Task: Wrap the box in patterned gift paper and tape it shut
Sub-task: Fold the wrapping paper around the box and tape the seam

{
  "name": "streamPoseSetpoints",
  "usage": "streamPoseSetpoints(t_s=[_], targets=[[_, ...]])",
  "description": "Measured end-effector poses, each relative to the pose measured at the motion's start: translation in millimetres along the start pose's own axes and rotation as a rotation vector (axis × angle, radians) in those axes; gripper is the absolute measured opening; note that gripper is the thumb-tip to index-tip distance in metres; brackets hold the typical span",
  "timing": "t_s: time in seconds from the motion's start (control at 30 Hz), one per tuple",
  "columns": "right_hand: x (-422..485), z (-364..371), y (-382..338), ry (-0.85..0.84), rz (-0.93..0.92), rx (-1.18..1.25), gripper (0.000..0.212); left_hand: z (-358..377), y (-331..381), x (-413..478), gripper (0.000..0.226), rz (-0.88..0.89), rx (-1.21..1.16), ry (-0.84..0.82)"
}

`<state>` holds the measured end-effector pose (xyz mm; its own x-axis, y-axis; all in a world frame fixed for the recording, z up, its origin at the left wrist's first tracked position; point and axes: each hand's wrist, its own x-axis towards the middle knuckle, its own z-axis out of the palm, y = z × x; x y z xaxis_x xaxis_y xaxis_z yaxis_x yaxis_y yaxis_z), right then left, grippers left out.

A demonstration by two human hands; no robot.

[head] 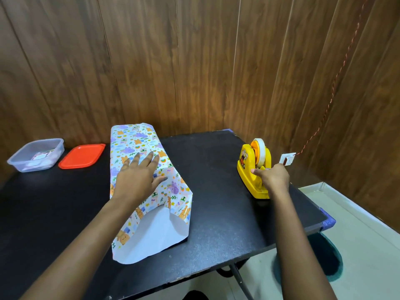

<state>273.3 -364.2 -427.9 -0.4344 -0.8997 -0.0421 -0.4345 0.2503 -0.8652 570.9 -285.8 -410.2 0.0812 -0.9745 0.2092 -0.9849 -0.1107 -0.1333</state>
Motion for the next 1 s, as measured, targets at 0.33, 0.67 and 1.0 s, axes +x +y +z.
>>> streamPoseSetpoints(t_s=[0.33,0.67,1.0], targets=[[-23,20,-2,0.049,-0.121,-0.050,0.052,0,0,-2,0.070,-0.005,0.024,0.003],[-32,62,-39,-0.181,-0.178,0.013,0.043,0,-2,-2,0.069,-0.001,0.028,-0.002],[-6,33,-79,-0.322,0.010,0.253,0.021,1,-3,-2,0.069,0.000,0.020,-0.004]])
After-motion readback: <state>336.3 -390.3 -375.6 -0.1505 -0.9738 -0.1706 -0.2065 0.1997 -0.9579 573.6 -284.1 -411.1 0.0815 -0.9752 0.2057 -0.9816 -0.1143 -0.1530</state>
